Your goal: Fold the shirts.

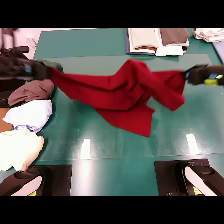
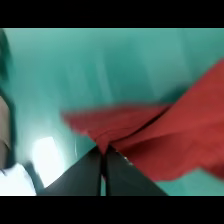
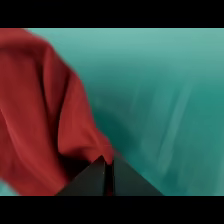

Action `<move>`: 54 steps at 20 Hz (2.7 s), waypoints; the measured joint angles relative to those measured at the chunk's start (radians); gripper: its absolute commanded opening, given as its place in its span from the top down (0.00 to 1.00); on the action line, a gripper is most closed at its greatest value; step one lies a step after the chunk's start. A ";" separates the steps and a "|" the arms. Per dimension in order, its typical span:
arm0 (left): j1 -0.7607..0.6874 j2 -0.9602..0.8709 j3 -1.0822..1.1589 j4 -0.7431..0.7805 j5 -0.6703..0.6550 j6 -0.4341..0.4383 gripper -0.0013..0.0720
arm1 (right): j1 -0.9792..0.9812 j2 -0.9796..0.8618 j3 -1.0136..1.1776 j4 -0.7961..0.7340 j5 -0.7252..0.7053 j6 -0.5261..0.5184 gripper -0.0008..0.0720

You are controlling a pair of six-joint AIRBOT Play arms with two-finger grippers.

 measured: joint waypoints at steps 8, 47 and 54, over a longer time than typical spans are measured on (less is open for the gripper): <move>0.001 -0.062 -0.060 0.013 0.119 -0.003 0.95 | 0.078 -0.190 -0.029 0.007 -0.003 0.000 0.21; 0.001 -0.067 -0.064 0.055 0.153 -0.007 0.95 | -0.091 -0.326 -0.278 -0.009 -0.045 0.043 0.30; 0.001 -0.067 -0.064 0.033 0.155 -0.008 0.95 | -0.015 -0.571 -0.131 0.055 -0.123 0.035 0.84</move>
